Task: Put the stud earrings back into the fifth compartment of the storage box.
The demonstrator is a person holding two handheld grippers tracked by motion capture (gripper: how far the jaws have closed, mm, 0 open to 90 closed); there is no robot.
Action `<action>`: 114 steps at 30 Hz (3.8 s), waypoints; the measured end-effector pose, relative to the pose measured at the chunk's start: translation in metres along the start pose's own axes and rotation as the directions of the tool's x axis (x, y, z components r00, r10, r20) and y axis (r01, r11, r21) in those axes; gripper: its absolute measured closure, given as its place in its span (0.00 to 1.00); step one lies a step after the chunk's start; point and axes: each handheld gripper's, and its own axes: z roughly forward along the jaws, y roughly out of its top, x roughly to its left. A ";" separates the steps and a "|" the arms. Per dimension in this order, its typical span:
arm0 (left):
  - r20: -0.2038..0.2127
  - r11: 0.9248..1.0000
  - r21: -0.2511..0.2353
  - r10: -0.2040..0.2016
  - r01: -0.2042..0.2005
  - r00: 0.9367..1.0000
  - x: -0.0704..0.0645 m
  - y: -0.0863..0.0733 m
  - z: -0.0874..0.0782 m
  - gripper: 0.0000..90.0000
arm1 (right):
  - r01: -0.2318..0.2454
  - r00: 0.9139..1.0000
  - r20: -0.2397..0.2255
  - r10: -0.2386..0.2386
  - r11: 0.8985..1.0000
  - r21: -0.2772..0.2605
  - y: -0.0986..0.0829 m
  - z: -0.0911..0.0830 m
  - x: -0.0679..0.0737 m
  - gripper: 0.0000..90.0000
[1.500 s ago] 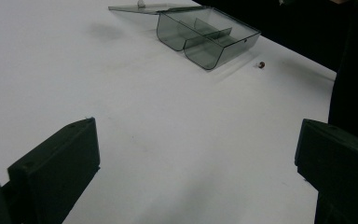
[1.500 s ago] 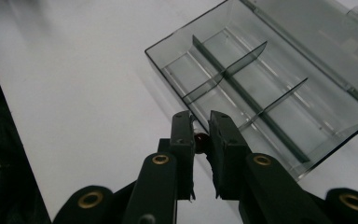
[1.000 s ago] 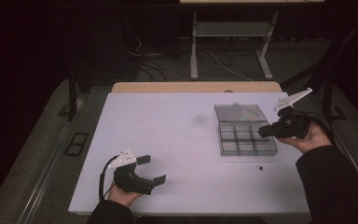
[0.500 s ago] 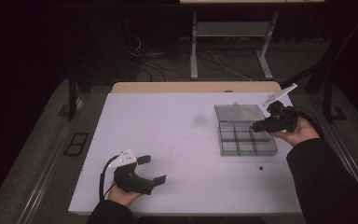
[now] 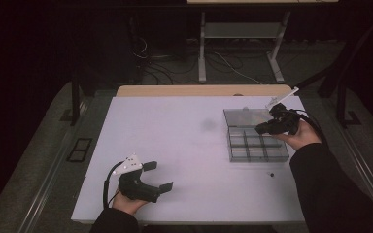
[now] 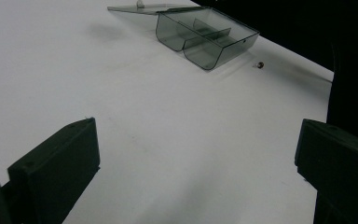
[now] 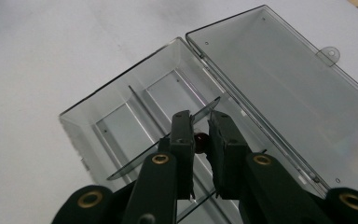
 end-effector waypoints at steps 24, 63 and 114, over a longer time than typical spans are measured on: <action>-0.002 1.000 0.001 0.003 -0.003 1.000 0.001 0.001 -0.001 0.00 | -0.075 0.997 -0.026 0.076 0.996 0.041 -0.014 0.052 -0.020 0.88; -0.013 1.000 -0.008 -0.001 0.001 1.000 0.000 0.000 -0.001 0.00 | -0.118 0.993 -0.004 0.119 0.985 -0.128 -0.039 -0.042 0.028 0.26; -0.011 1.000 -0.001 0.010 -0.010 1.000 0.000 0.000 -0.002 0.00 | -0.041 0.997 -0.066 0.045 0.998 0.051 -0.113 0.006 0.074 0.07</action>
